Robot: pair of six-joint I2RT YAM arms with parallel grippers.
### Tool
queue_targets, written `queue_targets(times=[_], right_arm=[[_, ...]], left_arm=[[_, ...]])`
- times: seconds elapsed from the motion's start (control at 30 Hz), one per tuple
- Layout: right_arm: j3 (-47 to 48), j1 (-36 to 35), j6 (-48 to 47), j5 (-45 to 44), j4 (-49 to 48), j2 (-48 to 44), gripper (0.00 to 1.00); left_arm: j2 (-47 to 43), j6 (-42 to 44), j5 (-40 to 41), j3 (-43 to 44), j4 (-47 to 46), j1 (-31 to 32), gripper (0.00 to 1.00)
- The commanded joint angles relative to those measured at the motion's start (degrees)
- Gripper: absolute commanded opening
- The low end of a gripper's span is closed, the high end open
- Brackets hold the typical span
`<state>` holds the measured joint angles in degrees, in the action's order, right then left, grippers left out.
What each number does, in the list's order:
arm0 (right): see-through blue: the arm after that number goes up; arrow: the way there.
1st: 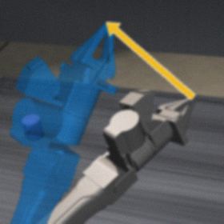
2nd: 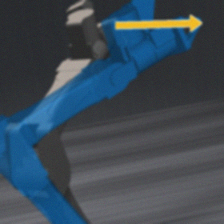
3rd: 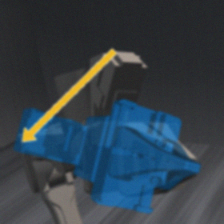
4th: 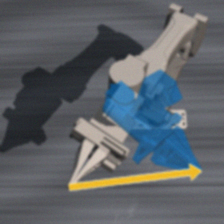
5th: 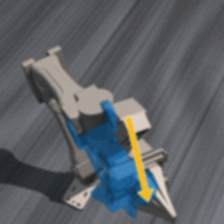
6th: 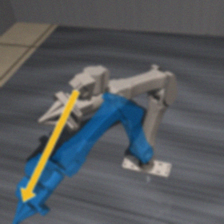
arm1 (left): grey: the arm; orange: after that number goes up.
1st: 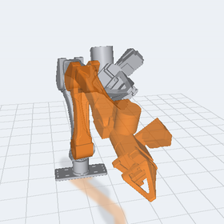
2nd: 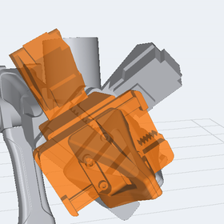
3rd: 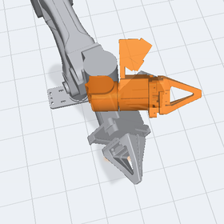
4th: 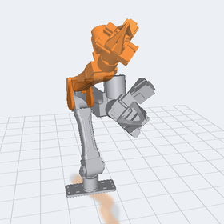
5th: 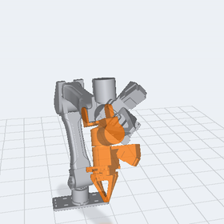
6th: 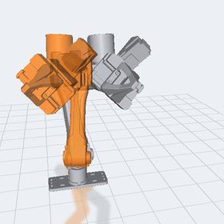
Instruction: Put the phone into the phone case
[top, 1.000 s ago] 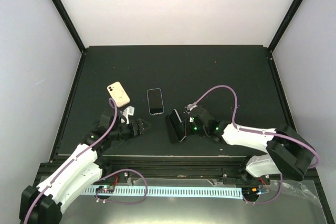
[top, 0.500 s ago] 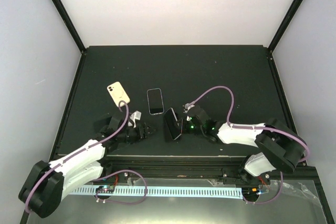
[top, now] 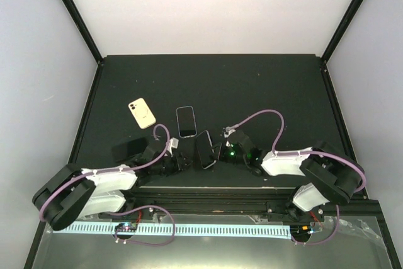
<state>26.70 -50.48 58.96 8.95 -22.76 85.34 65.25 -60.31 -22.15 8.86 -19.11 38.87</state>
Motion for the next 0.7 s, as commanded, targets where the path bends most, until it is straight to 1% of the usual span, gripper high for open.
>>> queue_targets(times=[0.0,0.13,0.3,0.47,0.67], right_arm=[[-3.1,-0.1,4.7,-1.2,1.4,-0.5,0.03],[-3.9,0.0,5.3,-1.9,0.6,-1.5,0.03],[-5.3,-0.1,6.0,-2.4,-2.4,-1.2,0.03],[-6.6,-0.1,6.0,0.3,-6.4,0.6,0.03],[-7.4,-0.1,-0.2,5.8,-10.1,3.7,0.04]], left_arm=[[5.8,-1.0,4.4,1.2,-8.0,1.9,0.44],[13.0,-1.5,2.6,1.5,-15.8,3.3,0.40],[18.0,-3.0,2.4,3.3,-20.2,7.2,0.28],[18.2,-4.0,4.7,4.5,-20.3,10.8,0.25],[16.5,-3.6,6.0,4.0,-19.0,11.4,0.25]])
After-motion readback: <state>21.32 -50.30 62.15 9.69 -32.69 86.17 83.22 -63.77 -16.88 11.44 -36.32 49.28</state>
